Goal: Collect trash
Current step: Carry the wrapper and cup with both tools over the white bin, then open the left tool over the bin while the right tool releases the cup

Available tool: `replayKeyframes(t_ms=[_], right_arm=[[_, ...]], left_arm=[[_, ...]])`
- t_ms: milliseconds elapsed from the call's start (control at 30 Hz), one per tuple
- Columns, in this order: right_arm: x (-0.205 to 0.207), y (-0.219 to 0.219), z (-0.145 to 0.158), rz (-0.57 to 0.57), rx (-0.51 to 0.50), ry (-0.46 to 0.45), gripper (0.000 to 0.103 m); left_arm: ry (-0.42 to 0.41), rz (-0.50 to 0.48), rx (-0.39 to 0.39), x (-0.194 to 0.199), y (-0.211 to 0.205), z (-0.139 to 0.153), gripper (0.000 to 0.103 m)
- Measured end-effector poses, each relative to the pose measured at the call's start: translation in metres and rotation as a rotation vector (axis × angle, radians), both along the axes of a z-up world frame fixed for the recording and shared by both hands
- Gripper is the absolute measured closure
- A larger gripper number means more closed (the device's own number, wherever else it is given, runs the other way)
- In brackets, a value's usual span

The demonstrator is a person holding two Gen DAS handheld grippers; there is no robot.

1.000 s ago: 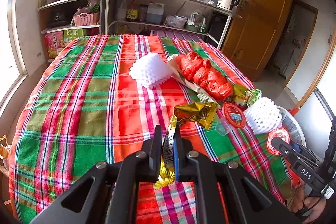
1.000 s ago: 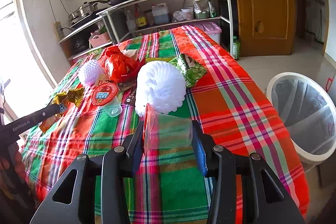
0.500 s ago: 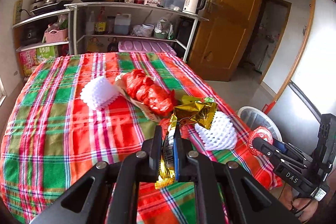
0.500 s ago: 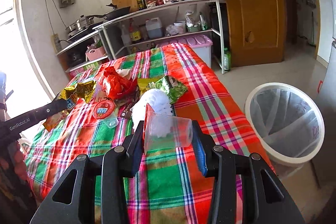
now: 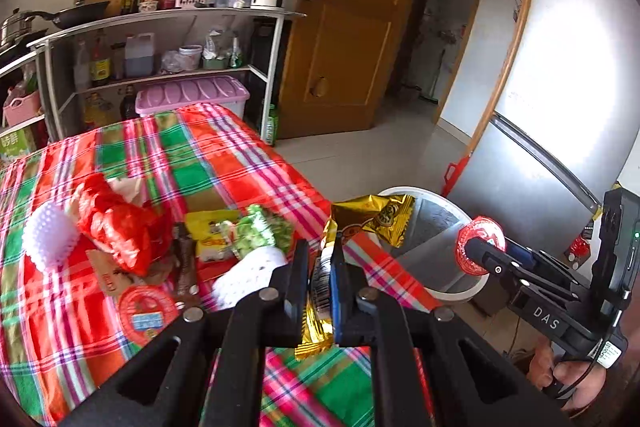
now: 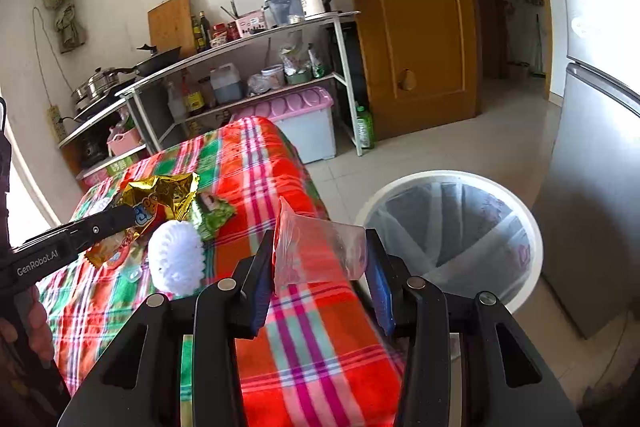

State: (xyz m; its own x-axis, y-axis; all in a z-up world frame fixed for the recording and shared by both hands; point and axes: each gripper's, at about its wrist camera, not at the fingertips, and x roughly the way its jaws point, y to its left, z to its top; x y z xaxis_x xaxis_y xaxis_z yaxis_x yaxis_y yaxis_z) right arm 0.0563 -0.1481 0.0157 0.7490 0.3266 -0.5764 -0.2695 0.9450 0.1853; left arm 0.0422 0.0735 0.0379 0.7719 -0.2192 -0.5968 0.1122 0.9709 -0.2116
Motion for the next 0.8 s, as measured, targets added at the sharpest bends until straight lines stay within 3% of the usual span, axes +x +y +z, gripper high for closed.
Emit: replayKeyframes(t_ms=[333, 567, 667, 800], right_arm=[[0.025, -0.070, -0.009, -0.157, -0.040, 0.043, 0.060], [0.047, -0.095, -0.031, -0.192, -0.099, 0.096, 0.060], [0.057, -0.101, -0.041, -0.199, -0.122, 0.116, 0.060], [0.069, -0.109, -0.052, -0.213, -0.139, 0.142, 0.060]], left_arm=[[0.063, -0.159, 0.003, 0.053, -0.074, -0.013, 0.093], [0.134, -0.198, 0.018, 0.085, -0.114, -0.032, 0.093], [0.128, -0.205, 0.059, 0.093, -0.126, -0.037, 0.093], [0.194, -0.199, 0.038, 0.109, -0.132, -0.051, 0.091]])
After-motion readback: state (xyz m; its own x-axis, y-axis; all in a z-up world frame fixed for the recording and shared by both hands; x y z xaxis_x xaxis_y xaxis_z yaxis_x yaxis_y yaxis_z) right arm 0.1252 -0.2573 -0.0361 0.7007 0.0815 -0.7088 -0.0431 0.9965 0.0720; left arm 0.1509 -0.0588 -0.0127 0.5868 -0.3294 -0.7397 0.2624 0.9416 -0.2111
